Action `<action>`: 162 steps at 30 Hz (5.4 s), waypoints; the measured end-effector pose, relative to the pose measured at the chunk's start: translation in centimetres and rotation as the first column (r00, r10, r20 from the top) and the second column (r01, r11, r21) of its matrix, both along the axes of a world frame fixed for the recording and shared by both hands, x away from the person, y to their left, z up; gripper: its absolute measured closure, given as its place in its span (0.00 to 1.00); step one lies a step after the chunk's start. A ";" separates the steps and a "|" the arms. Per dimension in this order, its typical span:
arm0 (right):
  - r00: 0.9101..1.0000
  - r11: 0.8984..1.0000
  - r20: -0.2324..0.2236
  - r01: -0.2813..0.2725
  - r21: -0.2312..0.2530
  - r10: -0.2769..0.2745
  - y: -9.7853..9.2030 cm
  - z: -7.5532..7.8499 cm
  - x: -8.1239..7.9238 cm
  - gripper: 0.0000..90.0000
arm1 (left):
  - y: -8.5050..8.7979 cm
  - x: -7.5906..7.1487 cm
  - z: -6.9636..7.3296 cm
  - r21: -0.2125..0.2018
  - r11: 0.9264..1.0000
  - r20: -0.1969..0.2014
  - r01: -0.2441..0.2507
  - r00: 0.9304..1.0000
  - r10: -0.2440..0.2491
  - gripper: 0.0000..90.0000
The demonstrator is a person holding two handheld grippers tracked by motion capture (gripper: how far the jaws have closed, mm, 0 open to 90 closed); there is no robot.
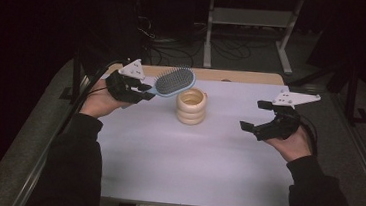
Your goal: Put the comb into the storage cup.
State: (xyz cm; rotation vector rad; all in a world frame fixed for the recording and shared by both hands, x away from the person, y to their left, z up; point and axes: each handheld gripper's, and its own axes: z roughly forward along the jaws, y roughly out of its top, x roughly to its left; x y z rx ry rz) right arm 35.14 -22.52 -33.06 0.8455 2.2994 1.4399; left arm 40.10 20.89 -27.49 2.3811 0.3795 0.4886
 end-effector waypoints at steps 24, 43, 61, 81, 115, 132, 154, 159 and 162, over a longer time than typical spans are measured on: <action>0.998 0.999 0.018 -0.052 -0.004 0.052 3.4 2.6 2.2 0.00 | -2.9 -0.3 -1.1 -0.032 0.999 0.046 0.042 0.998 -0.041 0.78; 0.997 0.997 -0.003 -0.078 -0.018 0.078 4.7 5.4 3.9 0.00 | -5.4 -1.0 -0.9 -0.086 0.993 0.137 0.079 0.988 -0.067 0.78; 0.990 0.992 -0.091 -0.102 0.069 0.108 7.0 5.7 6.5 0.00 | -6.6 -1.1 -1.9 -0.134 0.987 0.174 0.084 0.983 -0.060 0.78; 0.929 0.970 -0.341 -0.064 0.235 0.144 7.8 4.2 8.8 0.36 | -7.9 -1.3 -3.9 -0.075 0.996 0.233 0.058 0.972 -0.039 0.78; 0.980 0.992 -0.185 -0.056 0.116 0.077 7.1 10.1 7.1 0.62 | -7.2 -0.3 -3.2 -0.238 0.968 0.038 0.085 0.996 -0.079 0.17; 0.994 0.997 -0.107 -0.012 0.075 0.020 5.9 13.7 7.2 0.62 | -3.4 -0.1 -2.6 -0.301 0.953 -0.033 0.017 0.999 -0.028 0.00; 0.996 0.999 -0.082 0.041 -0.004 -0.041 6.5 15.8 8.7 0.62 | 4.1 -1.4 -3.9 -0.367 0.926 -0.042 -0.085 0.996 0.074 0.00; 0.994 0.998 -0.091 0.056 -0.024 -0.058 6.5 15.5 9.2 0.62 | 5.7 -1.9 -4.4 -0.387 0.916 -0.041 -0.110 0.994 0.102 0.00; 0.993 0.998 -0.097 0.062 -0.032 -0.065 6.6 15.2 9.5 0.62 | 6.6 -2.2 -4.8 -0.391 0.912 -0.041 -0.125 0.992 0.119 0.00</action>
